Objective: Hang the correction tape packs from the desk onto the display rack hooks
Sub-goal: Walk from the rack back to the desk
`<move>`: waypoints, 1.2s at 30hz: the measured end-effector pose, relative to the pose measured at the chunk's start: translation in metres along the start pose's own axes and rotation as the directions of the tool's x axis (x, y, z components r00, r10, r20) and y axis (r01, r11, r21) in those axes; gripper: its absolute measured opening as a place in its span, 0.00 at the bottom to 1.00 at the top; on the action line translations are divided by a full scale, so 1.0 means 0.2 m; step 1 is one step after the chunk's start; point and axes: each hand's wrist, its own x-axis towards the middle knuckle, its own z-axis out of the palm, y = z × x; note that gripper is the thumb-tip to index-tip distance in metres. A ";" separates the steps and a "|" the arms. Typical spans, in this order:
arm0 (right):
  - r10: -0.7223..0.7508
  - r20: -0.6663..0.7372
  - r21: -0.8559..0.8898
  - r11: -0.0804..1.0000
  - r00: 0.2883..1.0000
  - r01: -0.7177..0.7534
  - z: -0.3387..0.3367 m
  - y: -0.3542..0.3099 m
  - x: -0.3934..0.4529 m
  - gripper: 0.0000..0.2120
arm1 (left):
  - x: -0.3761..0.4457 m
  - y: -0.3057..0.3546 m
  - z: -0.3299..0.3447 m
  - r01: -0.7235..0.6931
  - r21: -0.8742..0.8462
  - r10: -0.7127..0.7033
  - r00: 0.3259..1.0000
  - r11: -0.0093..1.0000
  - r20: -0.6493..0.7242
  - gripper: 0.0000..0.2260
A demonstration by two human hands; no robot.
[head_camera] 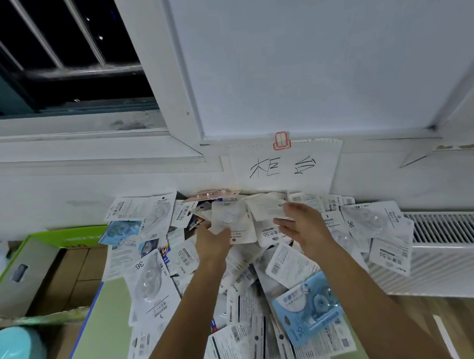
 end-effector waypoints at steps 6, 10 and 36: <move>-0.153 0.219 -0.219 0.955 0.964 0.201 -0.13 -0.07 -0.17 0.13 | -0.19 -0.05 0.03 -0.051 -0.083 0.053 0.998 0.995 0.022 0.17; -0.393 0.080 -0.278 0.874 0.916 0.399 -0.20 -0.09 -0.27 0.06 | -0.30 -0.07 0.04 -0.111 -0.145 0.123 0.989 0.983 0.078 0.12; -0.650 -0.555 -0.554 0.755 0.520 0.353 -0.82 0.29 -1.25 0.19 | -1.05 -0.11 0.34 -0.471 0.031 0.167 0.373 0.882 0.913 0.09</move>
